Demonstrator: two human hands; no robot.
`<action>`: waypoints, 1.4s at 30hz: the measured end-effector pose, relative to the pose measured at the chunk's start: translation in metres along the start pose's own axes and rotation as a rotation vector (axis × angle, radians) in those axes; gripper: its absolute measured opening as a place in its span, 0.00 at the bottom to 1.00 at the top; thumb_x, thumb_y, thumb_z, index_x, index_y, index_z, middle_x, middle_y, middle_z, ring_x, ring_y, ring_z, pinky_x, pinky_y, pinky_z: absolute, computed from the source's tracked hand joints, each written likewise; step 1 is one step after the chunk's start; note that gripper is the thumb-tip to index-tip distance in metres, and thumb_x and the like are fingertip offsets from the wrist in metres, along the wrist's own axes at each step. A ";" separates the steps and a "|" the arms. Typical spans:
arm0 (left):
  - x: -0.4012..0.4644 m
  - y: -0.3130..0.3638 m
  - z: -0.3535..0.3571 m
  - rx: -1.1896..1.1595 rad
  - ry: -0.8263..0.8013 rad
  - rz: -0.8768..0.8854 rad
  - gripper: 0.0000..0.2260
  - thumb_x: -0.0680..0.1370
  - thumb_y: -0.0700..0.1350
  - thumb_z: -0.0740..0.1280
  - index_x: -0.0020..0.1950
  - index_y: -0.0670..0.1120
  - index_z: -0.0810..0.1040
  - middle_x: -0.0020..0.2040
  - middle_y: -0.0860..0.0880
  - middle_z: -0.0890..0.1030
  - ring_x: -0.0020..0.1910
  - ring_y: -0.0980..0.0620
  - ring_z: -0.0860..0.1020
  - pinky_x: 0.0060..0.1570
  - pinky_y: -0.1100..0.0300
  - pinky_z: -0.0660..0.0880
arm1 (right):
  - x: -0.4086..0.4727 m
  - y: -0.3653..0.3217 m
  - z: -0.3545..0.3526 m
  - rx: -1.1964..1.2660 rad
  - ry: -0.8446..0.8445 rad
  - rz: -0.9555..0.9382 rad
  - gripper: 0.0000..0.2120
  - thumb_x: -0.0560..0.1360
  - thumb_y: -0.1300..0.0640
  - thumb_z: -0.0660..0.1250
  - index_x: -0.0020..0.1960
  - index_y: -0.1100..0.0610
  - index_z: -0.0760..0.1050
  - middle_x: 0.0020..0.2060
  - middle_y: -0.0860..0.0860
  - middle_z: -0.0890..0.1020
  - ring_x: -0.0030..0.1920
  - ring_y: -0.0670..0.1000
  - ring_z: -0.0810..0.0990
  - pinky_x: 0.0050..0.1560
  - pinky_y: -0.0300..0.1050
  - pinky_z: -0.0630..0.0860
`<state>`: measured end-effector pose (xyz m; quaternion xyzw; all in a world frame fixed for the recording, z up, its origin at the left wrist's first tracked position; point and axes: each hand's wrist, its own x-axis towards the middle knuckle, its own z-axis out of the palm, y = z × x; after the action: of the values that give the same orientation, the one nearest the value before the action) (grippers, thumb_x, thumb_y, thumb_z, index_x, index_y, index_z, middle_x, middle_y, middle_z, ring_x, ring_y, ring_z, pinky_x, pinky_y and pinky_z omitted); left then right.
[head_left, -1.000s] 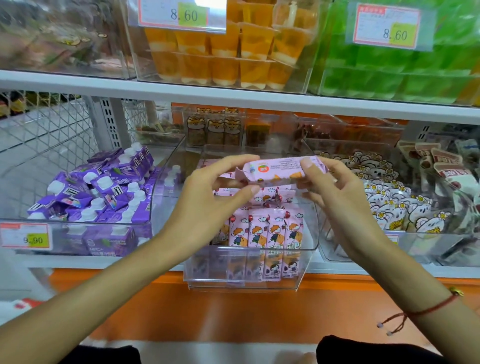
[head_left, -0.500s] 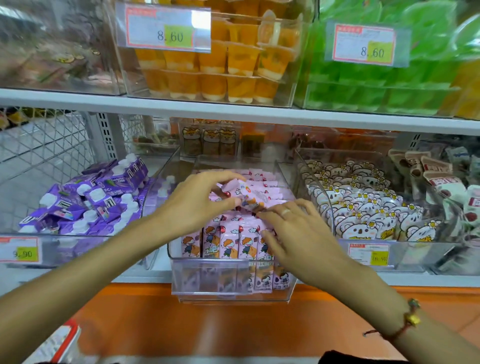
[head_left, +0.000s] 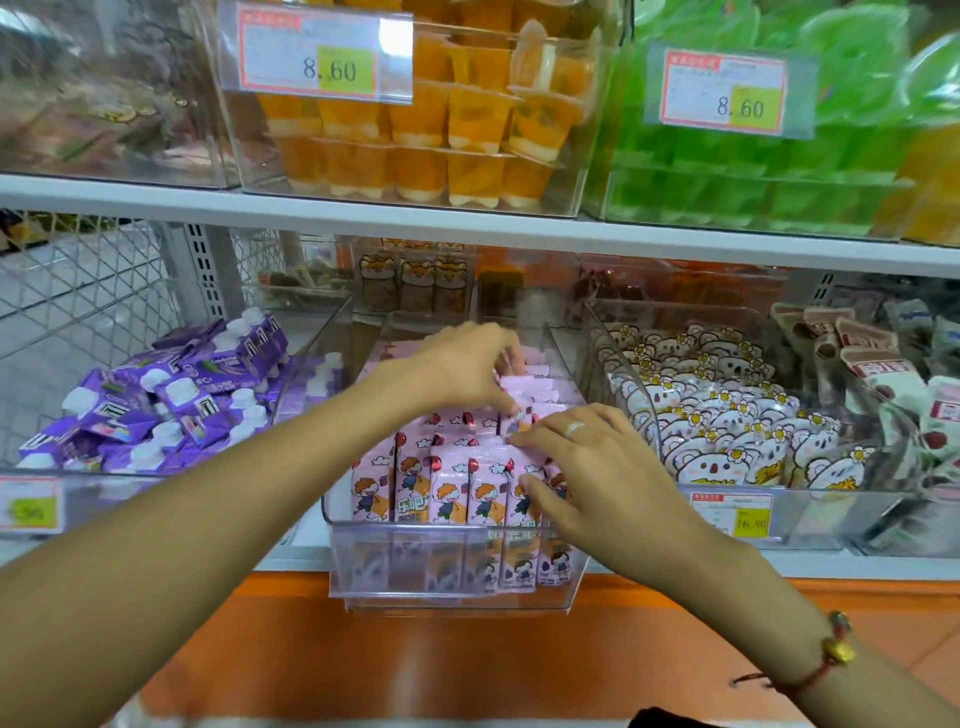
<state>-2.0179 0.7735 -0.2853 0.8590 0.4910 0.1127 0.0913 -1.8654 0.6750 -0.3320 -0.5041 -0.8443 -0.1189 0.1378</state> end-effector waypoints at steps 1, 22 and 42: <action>0.000 -0.004 0.009 0.018 0.002 0.007 0.17 0.71 0.51 0.75 0.58 0.51 0.79 0.56 0.52 0.81 0.52 0.53 0.78 0.50 0.57 0.74 | 0.000 0.000 0.000 -0.006 -0.001 -0.002 0.16 0.78 0.48 0.60 0.65 0.50 0.74 0.54 0.47 0.80 0.57 0.51 0.74 0.62 0.40 0.55; -0.015 -0.012 0.018 0.089 0.035 0.192 0.09 0.79 0.54 0.64 0.47 0.53 0.81 0.42 0.57 0.80 0.40 0.59 0.74 0.34 0.61 0.66 | -0.002 -0.002 -0.006 -0.088 -0.003 0.028 0.14 0.78 0.51 0.58 0.59 0.50 0.78 0.49 0.48 0.80 0.53 0.52 0.75 0.62 0.46 0.62; -0.089 -0.002 0.016 -0.668 0.870 -0.060 0.07 0.82 0.49 0.58 0.44 0.54 0.71 0.36 0.60 0.76 0.39 0.66 0.73 0.40 0.73 0.67 | 0.010 -0.022 -0.026 0.930 0.220 0.319 0.16 0.74 0.44 0.65 0.61 0.46 0.74 0.49 0.41 0.79 0.50 0.43 0.77 0.51 0.37 0.75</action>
<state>-2.0590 0.6965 -0.3105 0.6432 0.4450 0.6046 0.1508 -1.8865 0.6644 -0.3050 -0.4966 -0.7007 0.2400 0.4526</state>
